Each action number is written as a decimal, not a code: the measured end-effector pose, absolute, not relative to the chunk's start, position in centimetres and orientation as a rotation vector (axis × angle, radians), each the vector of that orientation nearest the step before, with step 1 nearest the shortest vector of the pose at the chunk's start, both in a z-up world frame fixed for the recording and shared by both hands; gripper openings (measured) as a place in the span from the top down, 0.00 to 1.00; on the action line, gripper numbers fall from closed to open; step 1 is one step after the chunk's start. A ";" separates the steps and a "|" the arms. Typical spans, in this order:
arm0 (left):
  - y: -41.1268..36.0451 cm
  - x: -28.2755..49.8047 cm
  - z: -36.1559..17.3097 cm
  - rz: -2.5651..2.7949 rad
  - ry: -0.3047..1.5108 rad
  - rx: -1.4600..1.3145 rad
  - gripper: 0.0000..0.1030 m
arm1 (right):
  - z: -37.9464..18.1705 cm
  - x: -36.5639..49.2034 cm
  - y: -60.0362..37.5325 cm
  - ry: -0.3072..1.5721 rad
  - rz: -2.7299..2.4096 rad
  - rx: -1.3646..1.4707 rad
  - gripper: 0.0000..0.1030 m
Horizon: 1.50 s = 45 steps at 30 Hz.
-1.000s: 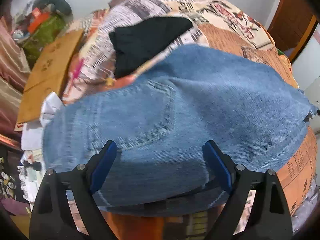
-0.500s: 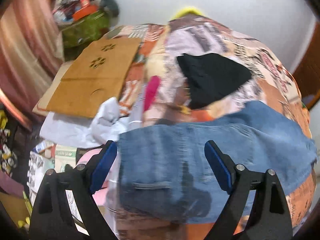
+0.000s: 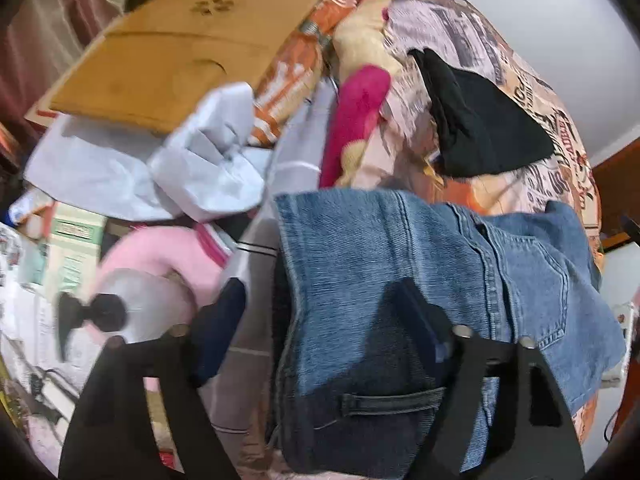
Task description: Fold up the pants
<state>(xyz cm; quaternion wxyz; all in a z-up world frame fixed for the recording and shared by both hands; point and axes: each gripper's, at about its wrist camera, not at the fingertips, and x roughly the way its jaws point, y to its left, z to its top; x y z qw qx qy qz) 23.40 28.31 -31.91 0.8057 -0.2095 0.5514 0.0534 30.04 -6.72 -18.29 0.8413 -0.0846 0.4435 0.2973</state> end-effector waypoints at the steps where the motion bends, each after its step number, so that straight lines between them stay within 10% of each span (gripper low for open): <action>1: 28.1 23.4 -32.1 0.092 1.169 -0.460 0.44 | -18.9 30.5 -5.7 0.955 0.646 -0.187 0.56; 10: 26.2 23.3 -31.2 0.063 1.118 -0.389 0.88 | -25.2 33.8 0.5 1.164 0.765 -0.189 0.57; 17: 24.4 22.5 -29.7 0.263 1.077 -0.031 0.97 | -25.5 32.3 1.2 1.092 0.757 -0.303 0.94; 27: 27.4 22.1 -30.0 0.290 1.146 -0.140 0.90 | -25.3 31.4 1.6 1.061 0.706 -0.366 0.93; 33: 26.7 18.7 -26.0 0.265 1.061 -0.235 0.36 | -21.6 29.3 -0.7 1.044 0.682 -0.296 0.85; 45: 22.6 13.6 -26.3 0.087 1.124 -0.513 0.30 | -19.4 21.0 -5.7 0.941 0.685 -0.293 0.69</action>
